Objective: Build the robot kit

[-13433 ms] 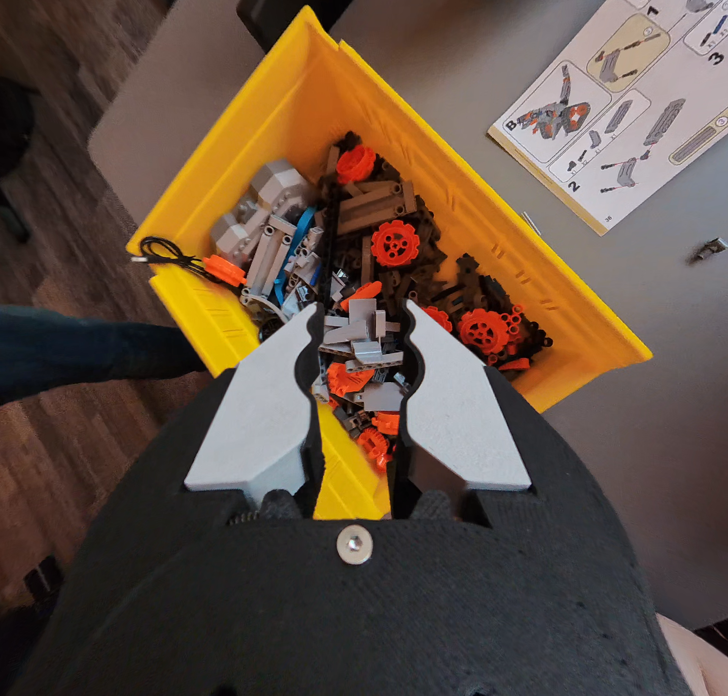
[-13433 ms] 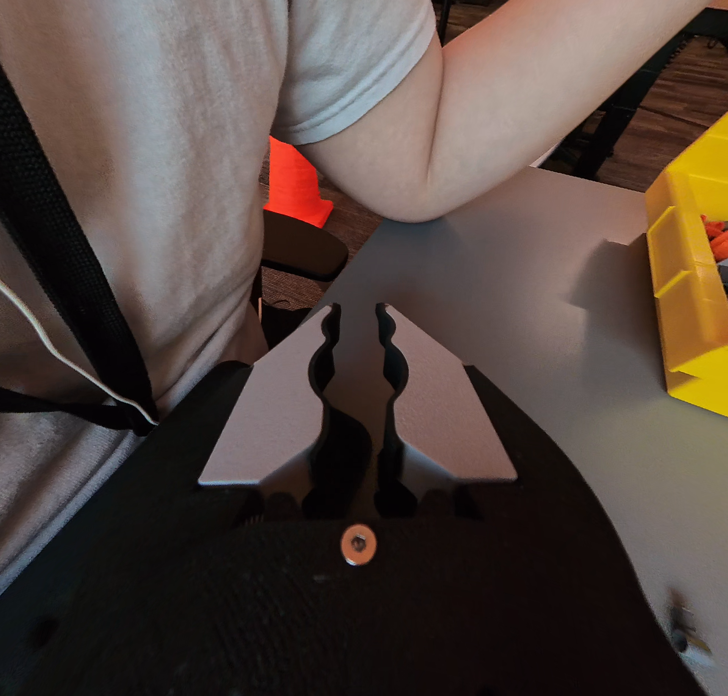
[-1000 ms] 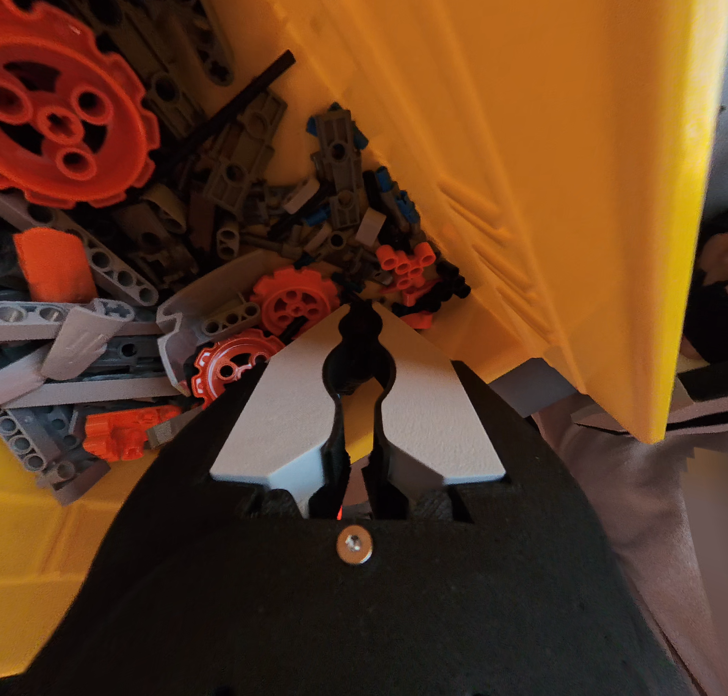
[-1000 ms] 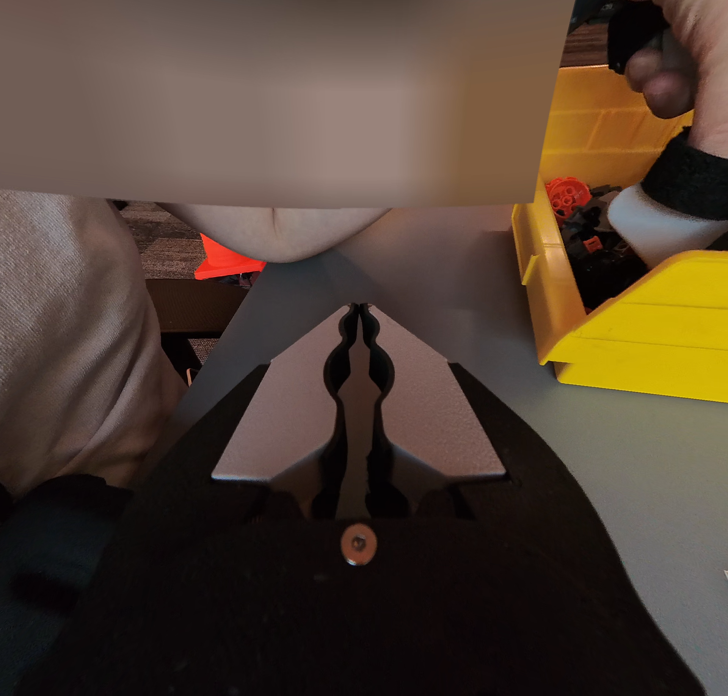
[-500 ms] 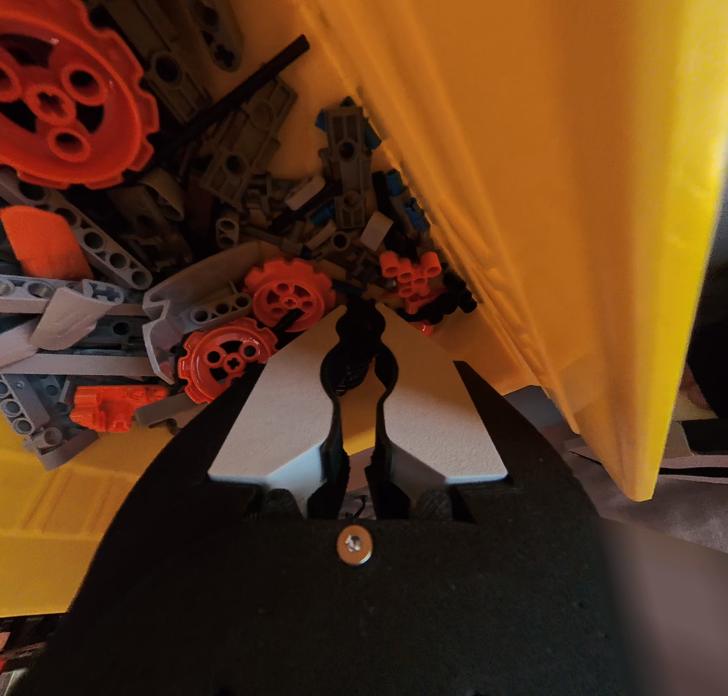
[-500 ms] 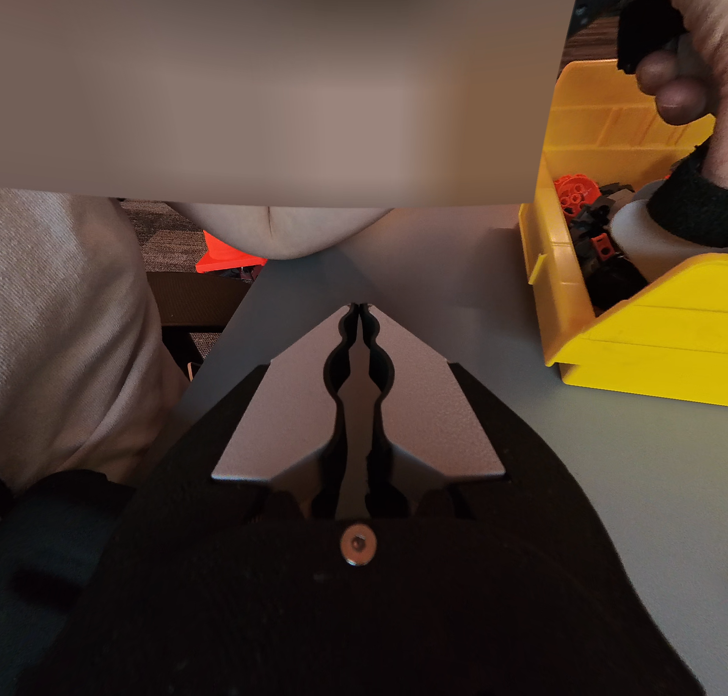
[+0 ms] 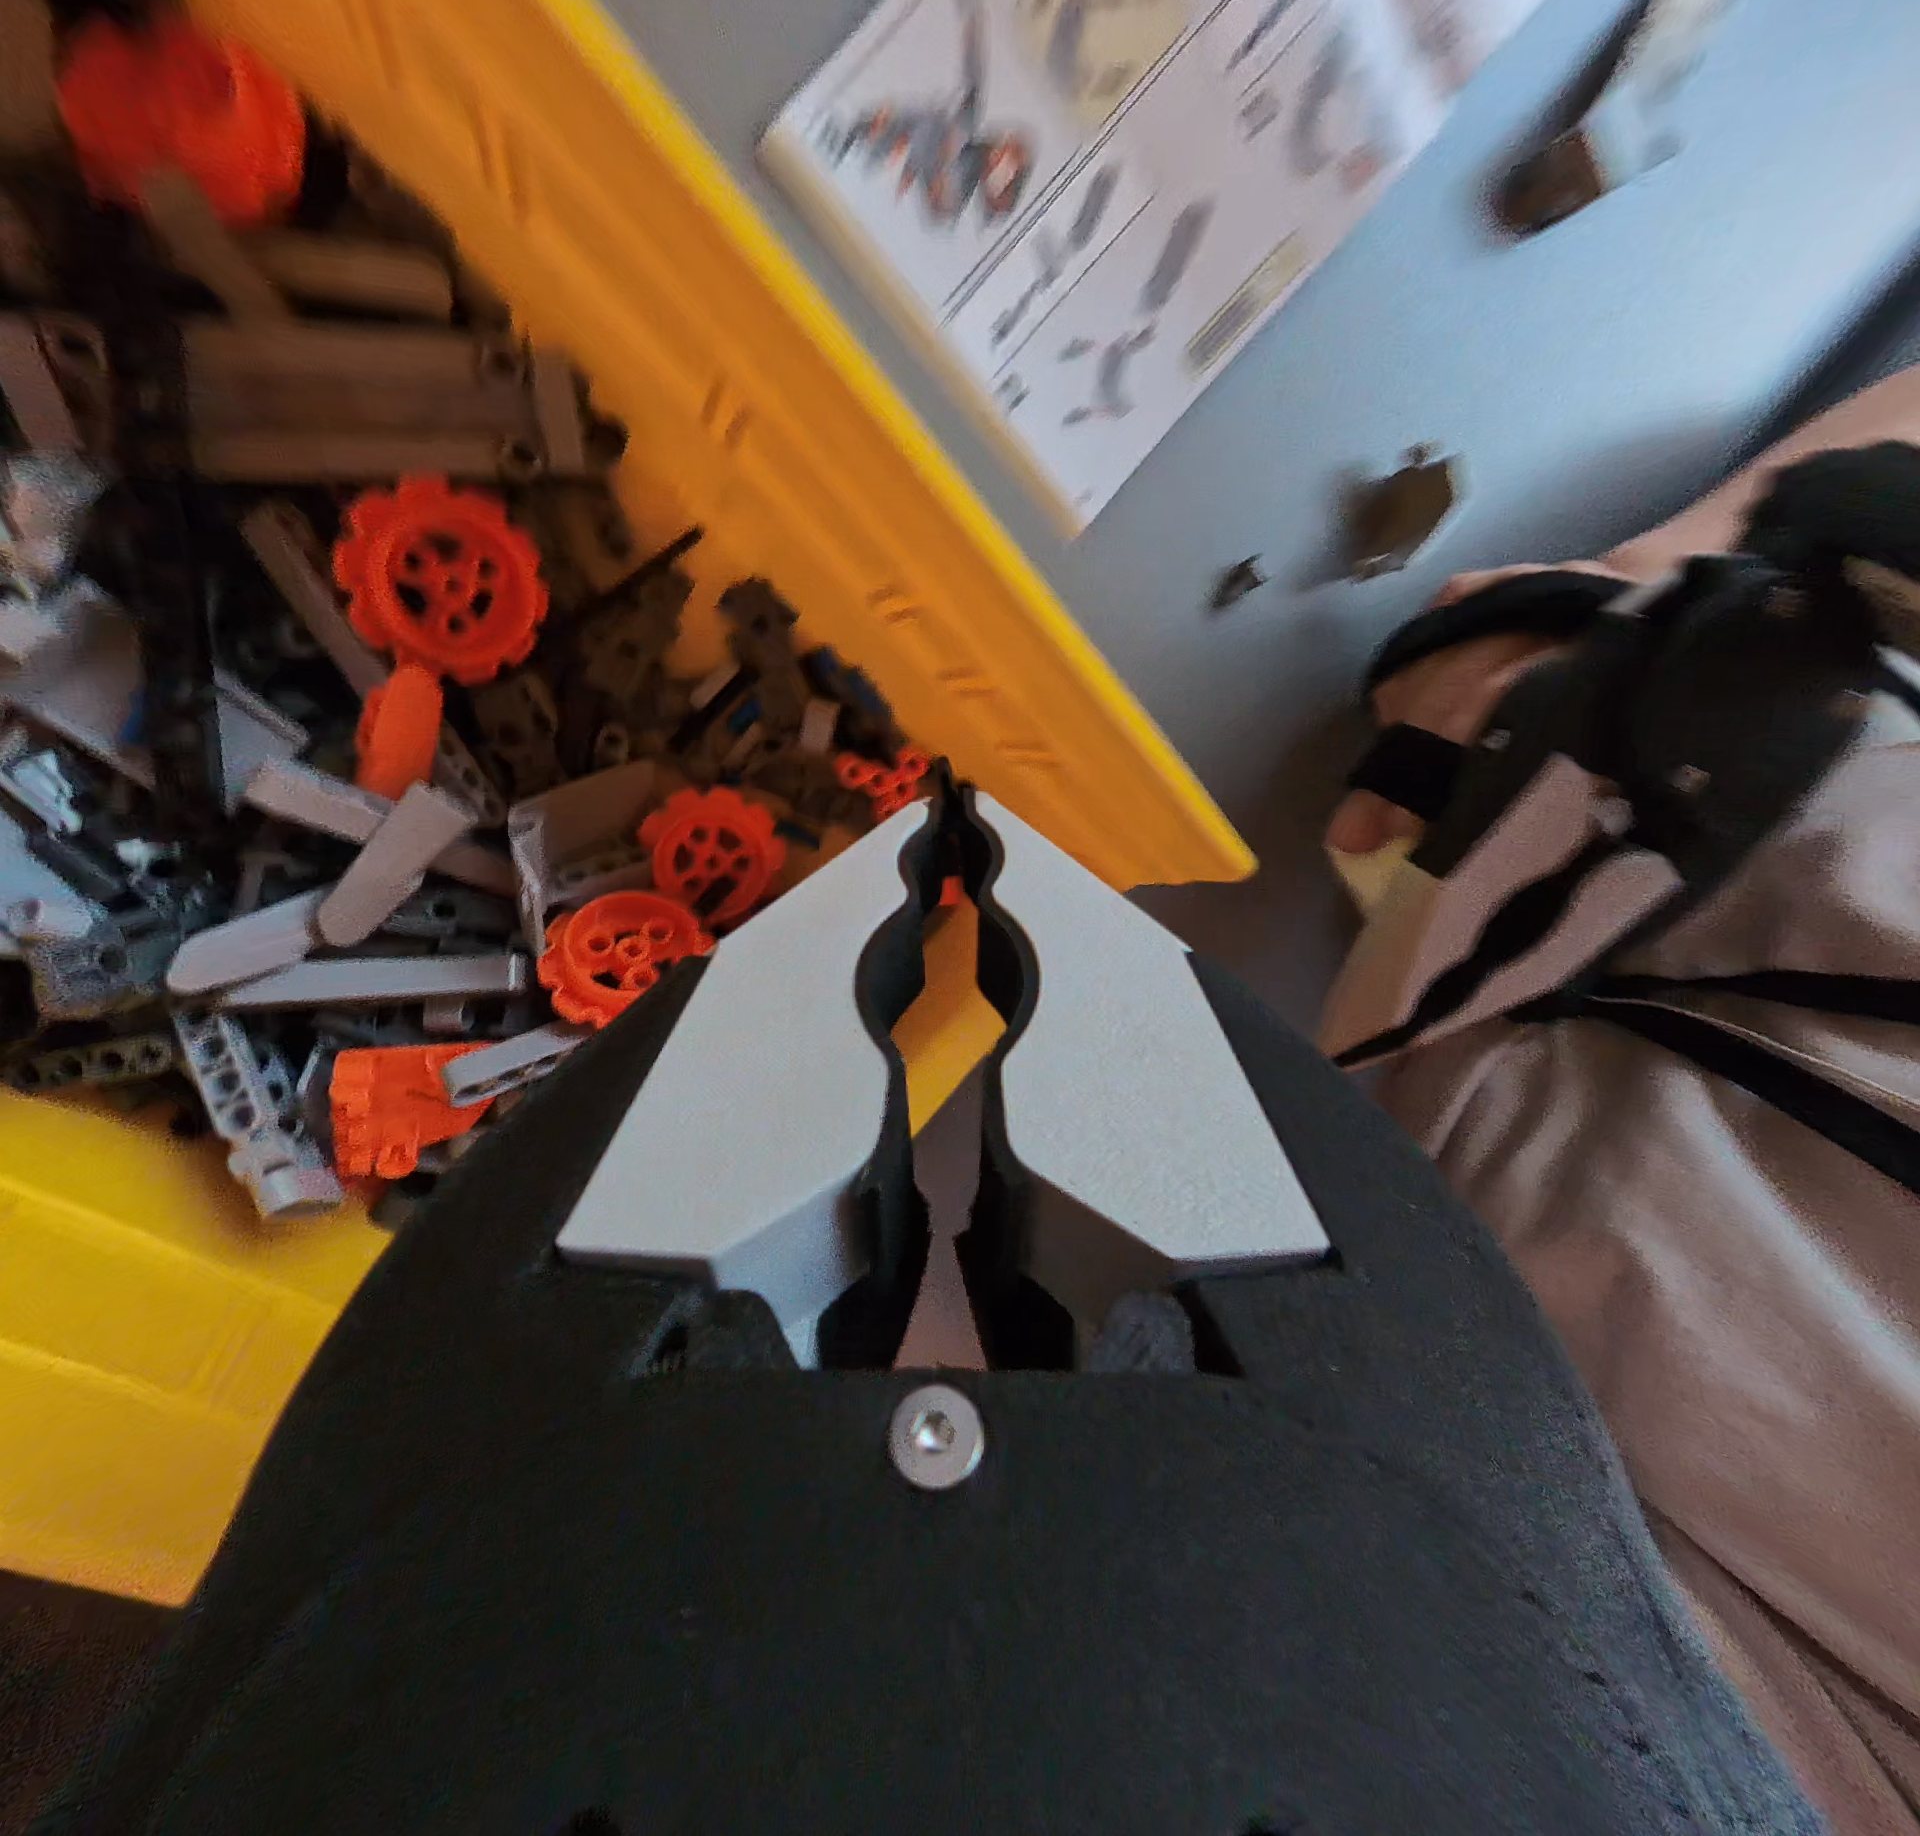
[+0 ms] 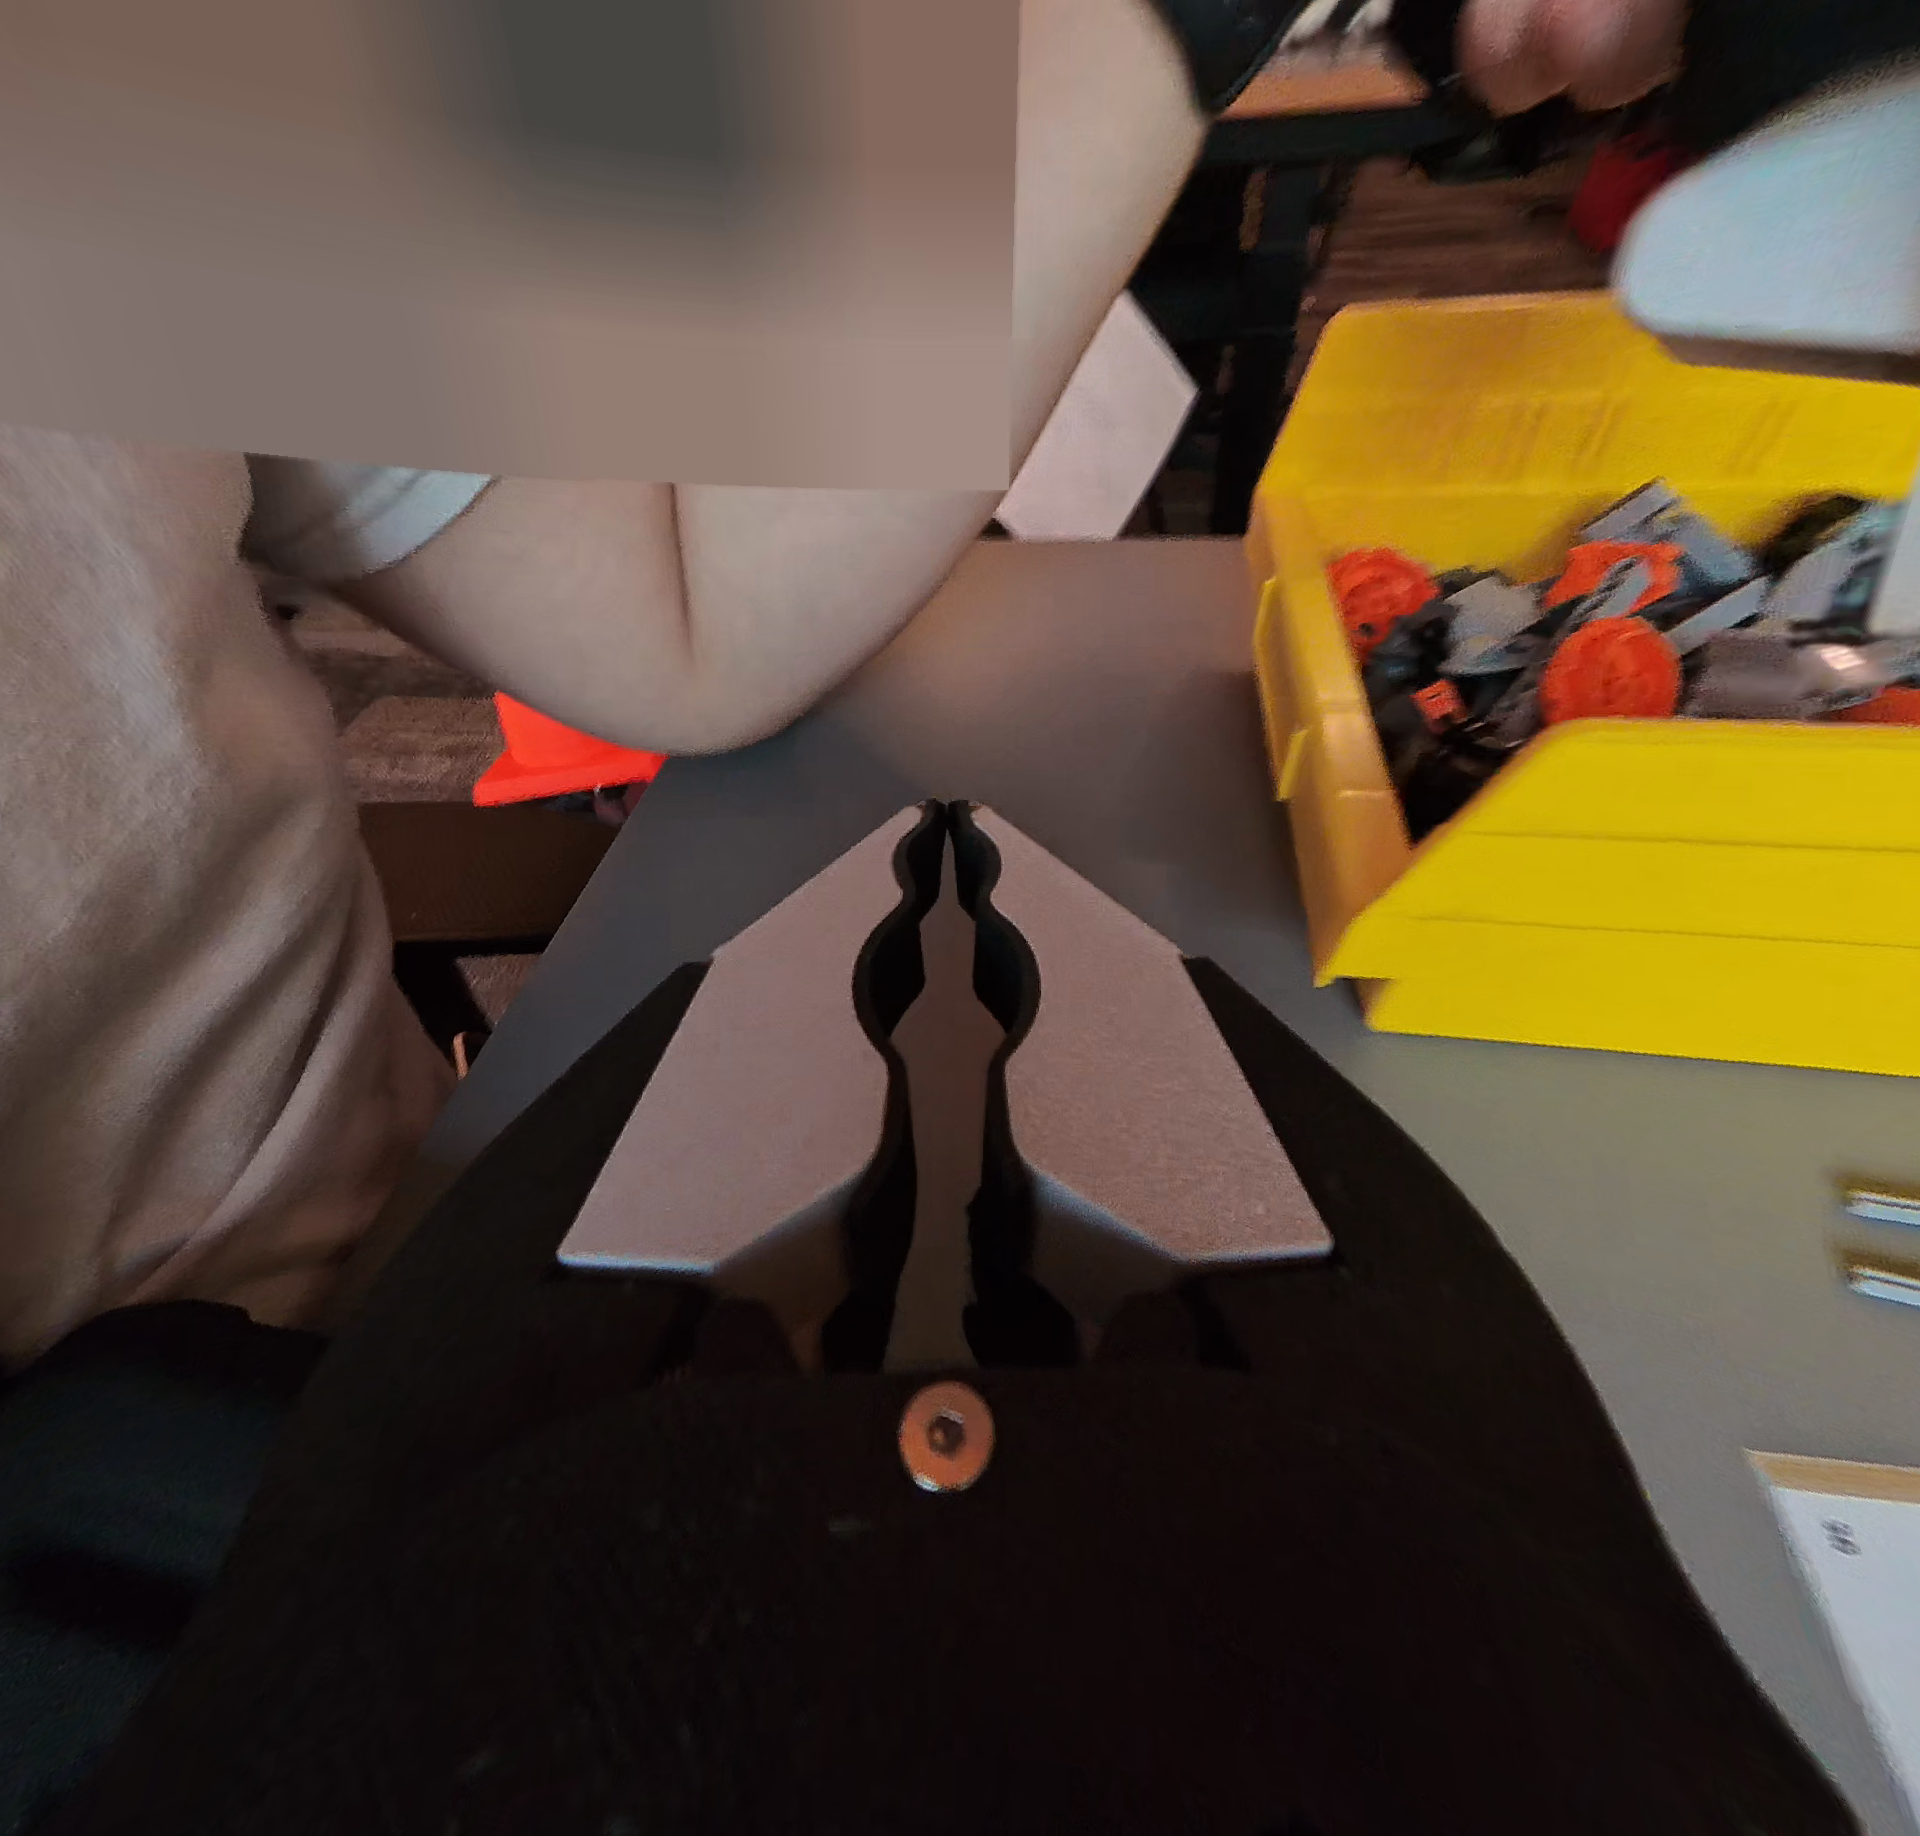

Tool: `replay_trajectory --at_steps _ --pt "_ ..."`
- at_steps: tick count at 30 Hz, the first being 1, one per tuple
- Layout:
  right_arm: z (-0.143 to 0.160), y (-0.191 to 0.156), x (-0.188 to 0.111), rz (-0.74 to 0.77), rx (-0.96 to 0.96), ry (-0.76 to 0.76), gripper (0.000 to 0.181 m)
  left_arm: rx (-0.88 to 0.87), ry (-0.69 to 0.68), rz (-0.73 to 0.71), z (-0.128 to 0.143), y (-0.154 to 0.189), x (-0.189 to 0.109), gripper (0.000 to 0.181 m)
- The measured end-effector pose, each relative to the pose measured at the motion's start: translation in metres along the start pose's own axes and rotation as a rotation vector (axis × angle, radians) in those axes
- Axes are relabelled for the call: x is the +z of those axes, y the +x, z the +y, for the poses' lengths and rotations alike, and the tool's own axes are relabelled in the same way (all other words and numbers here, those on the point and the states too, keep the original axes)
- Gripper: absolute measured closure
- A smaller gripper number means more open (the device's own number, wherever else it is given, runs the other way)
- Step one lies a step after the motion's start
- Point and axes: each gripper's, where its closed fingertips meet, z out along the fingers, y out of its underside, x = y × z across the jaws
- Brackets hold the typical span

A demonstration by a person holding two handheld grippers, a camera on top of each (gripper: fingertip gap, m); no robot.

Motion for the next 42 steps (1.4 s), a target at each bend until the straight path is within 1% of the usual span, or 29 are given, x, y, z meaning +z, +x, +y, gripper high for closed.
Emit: replay_trajectory --at_steps 2,5,7,8,10,13,14,16,18,20,22,24,26,28,30,34,37,40,42 --pt "-0.017 0.015 -0.013 0.064 -0.02 0.063 0.181 0.091 0.12 0.064 -0.014 0.021 -0.019 0.181" --pt "-0.041 0.052 -0.043 0.247 -0.108 0.128 0.175 0.259 0.277 0.182 -0.032 0.065 -0.043 0.181" --pt "-0.055 0.072 -0.065 0.347 -0.156 0.16 0.167 0.359 0.326 0.255 -0.037 0.092 -0.05 0.18" --pt "-0.062 0.078 -0.073 0.367 -0.158 0.175 0.165 0.401 0.329 0.28 -0.037 0.103 -0.05 0.18" --pt "-0.073 0.078 -0.082 0.331 -0.101 0.221 0.164 0.491 0.33 0.277 -0.038 0.117 -0.048 0.18" --pt "-0.086 0.073 -0.088 0.233 0.022 0.3 0.164 0.634 0.379 0.22 -0.046 0.132 -0.046 0.181" --pt "-0.089 0.074 -0.091 0.231 0.044 0.32 0.164 0.678 0.389 0.233 -0.045 0.14 -0.047 0.18" --pt "-0.094 0.074 -0.096 0.223 0.056 0.353 0.165 0.733 0.386 0.253 -0.041 0.151 -0.046 0.181" --pt "-0.095 0.068 -0.096 0.183 0.05 0.352 0.171 0.753 0.39 0.243 -0.041 0.153 -0.045 0.18" --pt "-0.098 0.06 -0.095 0.133 0.037 0.365 0.174 0.754 0.382 0.241 -0.04 0.151 -0.044 0.18" --pt "-0.097 0.06 -0.094 0.124 0.041 0.358 0.173 0.758 0.376 0.25 -0.038 0.15 -0.043 0.18" --pt "-0.097 0.062 -0.096 0.139 0.047 0.372 0.18 0.758 0.379 0.264 -0.038 0.151 -0.044 0.181" --pt "-0.098 0.063 -0.096 0.126 0.08 0.386 0.18 0.734 0.384 0.283 -0.04 0.151 -0.044 0.181" --pt "-0.096 0.064 -0.096 0.103 0.13 0.392 0.18 0.664 0.367 0.328 -0.041 0.148 -0.043 0.18" --pt "-0.096 0.067 -0.099 0.065 0.201 0.416 0.181 0.553 0.345 0.396 -0.045 0.146 -0.041 0.18" --pt "-0.1 0.073 -0.107 -0.081 0.445 0.516 0.181 0.335 0.339 0.589 -0.056 0.144 -0.044 0.181" --pt "-0.098 0.08 -0.111 -0.151 0.584 0.571 0.181 0.253 0.336 0.651 -0.063 0.138 -0.041 0.181" --pt "-0.094 0.084 -0.111 -0.12 0.57 0.574 0.181 0.233 0.332 0.665 -0.065 0.134 -0.038 0.181" --pt "-0.091 0.086 -0.109 -0.079 0.531 0.534 0.18 0.238 0.324 0.65 -0.064 0.131 -0.036 0.181"
